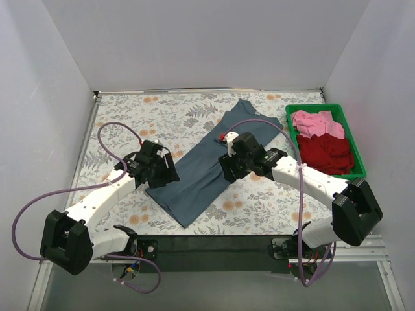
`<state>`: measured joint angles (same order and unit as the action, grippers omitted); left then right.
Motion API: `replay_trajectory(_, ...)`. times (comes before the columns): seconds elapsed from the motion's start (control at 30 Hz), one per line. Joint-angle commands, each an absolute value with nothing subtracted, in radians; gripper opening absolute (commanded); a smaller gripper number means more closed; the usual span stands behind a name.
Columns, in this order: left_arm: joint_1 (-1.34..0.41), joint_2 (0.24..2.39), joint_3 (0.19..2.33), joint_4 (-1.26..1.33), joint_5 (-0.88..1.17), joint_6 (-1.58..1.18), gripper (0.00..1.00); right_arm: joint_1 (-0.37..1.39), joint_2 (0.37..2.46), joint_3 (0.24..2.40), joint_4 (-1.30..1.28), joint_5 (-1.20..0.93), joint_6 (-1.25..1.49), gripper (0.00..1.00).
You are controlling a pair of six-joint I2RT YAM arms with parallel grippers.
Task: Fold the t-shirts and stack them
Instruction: Fold the tshirt
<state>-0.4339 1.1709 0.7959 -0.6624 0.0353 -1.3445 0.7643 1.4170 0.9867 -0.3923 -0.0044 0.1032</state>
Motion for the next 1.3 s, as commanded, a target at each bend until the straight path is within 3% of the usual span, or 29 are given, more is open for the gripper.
replay_trajectory(0.0, -0.491, 1.18, 0.778, -0.719, 0.045, -1.345, 0.55, 0.72, 1.378, 0.937, -0.391, 0.046, 0.13, 0.57)
replay_trajectory(0.5, -0.58, 1.327, 0.808, -0.822, -0.025, -1.382, 0.49, 0.635, 1.335, 0.877, -0.374, 0.017, 0.12, 0.57)
replay_trajectory(0.6, -0.591, 1.338, 0.816, -0.839, -0.028, -1.382, 0.41, 0.621, 1.332, 0.87, -0.368, 0.011, 0.118, 0.56)
replay_trajectory(0.73, -0.592, 1.359, 0.834, -0.882, -0.034, -1.385, 0.18, 0.607, 1.325, 0.862, -0.361, 0.011, 0.118, 0.56)
replay_trajectory(0.83, -0.594, 1.358, 0.836, -0.9, -0.046, -1.394, 0.16, 0.595, 1.325, 0.861, -0.357, 0.008, 0.114, 0.56)
replay_trajectory(0.87, -0.594, 1.356, 0.836, -0.903, -0.058, -1.4, 0.18, 0.591, 1.325, 0.859, -0.354, 0.008, 0.112, 0.56)
replay_trajectory(0.97, -0.594, 1.344, 0.851, -0.922, -0.104, -1.413, 0.39, 0.581, 1.324, 0.857, -0.35, -0.021, 0.11, 0.56)
replay_trajectory(1.1, -0.592, 1.344, 0.871, -0.904, -0.126, -1.401, 0.56, 0.578, 1.319, 0.844, -0.342, -0.035, 0.11, 0.56)
replay_trajectory(1.27, -0.594, 1.411, 0.861, -0.868, -0.098, -1.396, 0.57, 0.575, 1.316, 0.831, -0.337, -0.046, 0.112, 0.56)
